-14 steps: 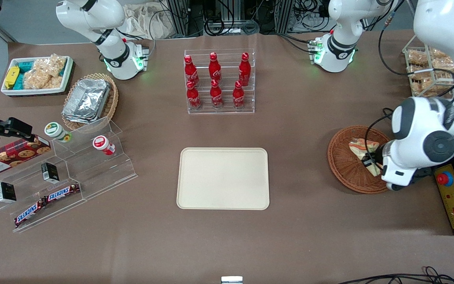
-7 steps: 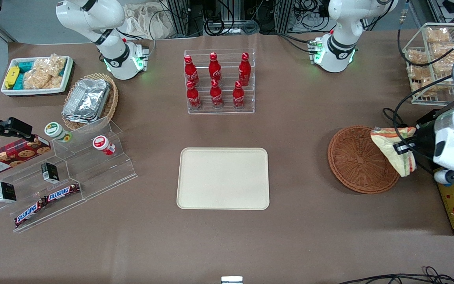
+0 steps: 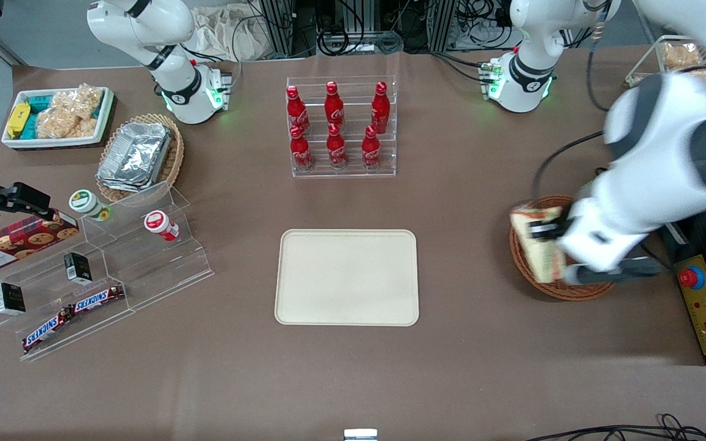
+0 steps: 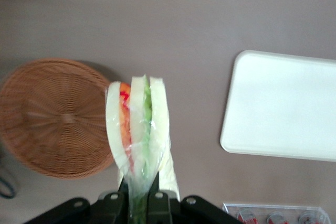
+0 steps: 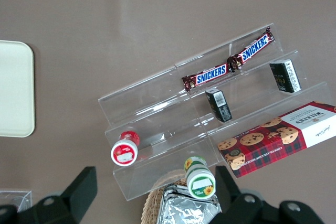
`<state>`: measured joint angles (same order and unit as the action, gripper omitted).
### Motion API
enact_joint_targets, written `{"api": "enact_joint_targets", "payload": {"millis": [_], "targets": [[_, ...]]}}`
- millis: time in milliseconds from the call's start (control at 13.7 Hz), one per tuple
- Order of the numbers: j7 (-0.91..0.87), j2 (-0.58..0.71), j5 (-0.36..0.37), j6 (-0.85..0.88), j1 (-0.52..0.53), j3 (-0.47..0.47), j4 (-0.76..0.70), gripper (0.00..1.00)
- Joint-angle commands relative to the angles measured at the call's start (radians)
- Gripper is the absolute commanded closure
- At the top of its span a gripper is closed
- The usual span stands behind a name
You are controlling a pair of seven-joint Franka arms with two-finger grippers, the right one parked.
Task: Place sandwich from basket to tray
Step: 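Carry the sandwich over the cream tray and lower it onto it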
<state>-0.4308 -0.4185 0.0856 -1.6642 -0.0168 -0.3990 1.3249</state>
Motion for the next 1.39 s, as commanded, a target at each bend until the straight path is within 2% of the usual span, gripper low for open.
{"api": "enact_joint_targets", "payload": {"millis": [0,220,366,585,659,732,805,878,951,1098,1317], "targets": [[-0.025,-0.136,0.026,-0.110,-0.125,0.005,-0.003,0.95],[-0.184,-0.259,0.113,-0.273,-0.248,0.008,-0.003,0.95],[-0.262,-0.327,0.186,-0.380,-0.282,0.009,0.003,0.94],[-0.267,-0.420,0.192,-0.489,-0.302,0.009,0.000,0.94],[-0.269,-0.433,0.192,-0.503,-0.302,0.009,-0.001,0.87],[-0.269,-0.443,0.194,-0.514,-0.302,0.009,0.000,0.75],[-0.269,-0.447,0.194,-0.517,-0.302,0.009,0.000,0.51],[-0.270,-0.447,0.192,-0.516,-0.302,0.009,0.002,0.04],[-0.272,-0.441,0.192,-0.507,-0.301,0.009,0.002,0.01],[-0.275,-0.402,0.191,-0.452,-0.295,0.008,-0.003,0.00],[-0.269,-0.306,0.187,-0.240,-0.282,0.008,-0.055,0.01]]}}
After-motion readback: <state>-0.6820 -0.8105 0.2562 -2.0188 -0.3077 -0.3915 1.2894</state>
